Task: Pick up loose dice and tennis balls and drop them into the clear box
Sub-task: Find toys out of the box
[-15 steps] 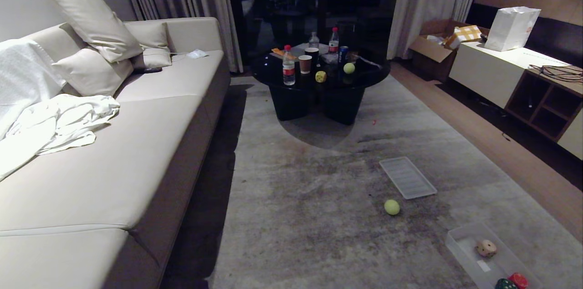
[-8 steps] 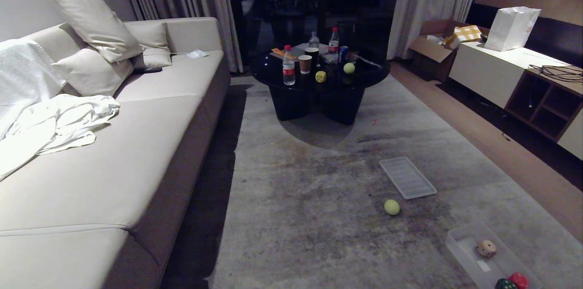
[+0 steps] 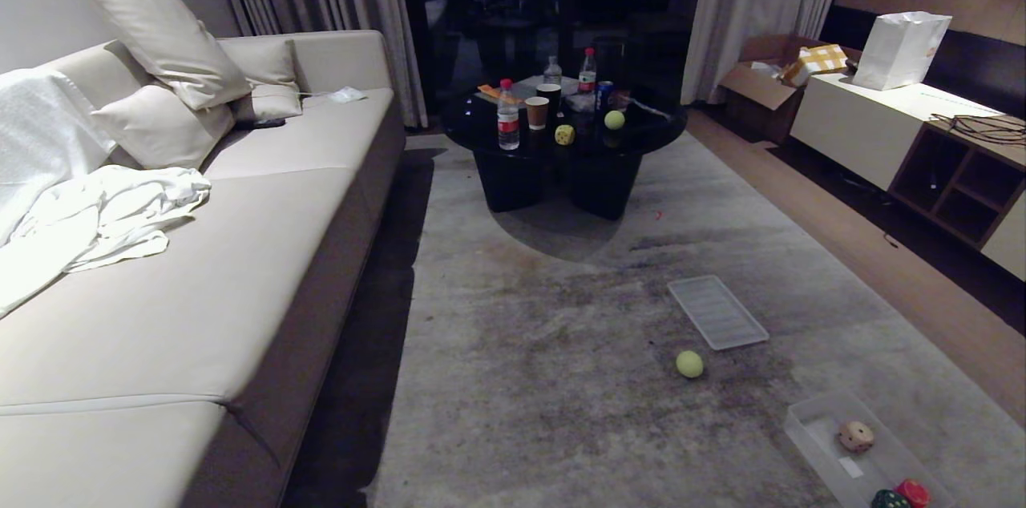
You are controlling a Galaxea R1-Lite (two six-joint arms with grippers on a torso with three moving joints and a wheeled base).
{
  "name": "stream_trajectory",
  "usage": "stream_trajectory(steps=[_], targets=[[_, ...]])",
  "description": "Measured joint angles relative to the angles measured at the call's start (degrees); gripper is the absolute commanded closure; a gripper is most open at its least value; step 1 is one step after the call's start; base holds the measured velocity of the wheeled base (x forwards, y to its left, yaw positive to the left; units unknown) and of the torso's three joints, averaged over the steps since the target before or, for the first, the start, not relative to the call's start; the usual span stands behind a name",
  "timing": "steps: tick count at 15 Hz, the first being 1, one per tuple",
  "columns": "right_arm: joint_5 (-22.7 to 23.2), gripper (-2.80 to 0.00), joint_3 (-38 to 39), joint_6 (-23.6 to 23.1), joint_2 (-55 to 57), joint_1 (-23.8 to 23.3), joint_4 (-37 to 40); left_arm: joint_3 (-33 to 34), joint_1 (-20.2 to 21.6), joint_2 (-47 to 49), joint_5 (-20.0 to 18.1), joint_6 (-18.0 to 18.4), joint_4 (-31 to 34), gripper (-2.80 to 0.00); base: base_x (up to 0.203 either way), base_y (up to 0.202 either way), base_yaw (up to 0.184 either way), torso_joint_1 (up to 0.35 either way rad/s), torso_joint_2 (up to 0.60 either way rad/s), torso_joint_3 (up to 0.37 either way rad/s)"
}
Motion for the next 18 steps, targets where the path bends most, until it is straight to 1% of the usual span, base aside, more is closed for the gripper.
stream_trajectory(steps=[18], targets=[[0.0, 0.00, 0.0, 0.1, 0.0, 0.0, 0.0, 0.0, 0.0, 0.0, -0.1, 0.1, 0.0, 0.00, 0.000, 0.000, 0.000, 0.000, 0.00, 0.000]])
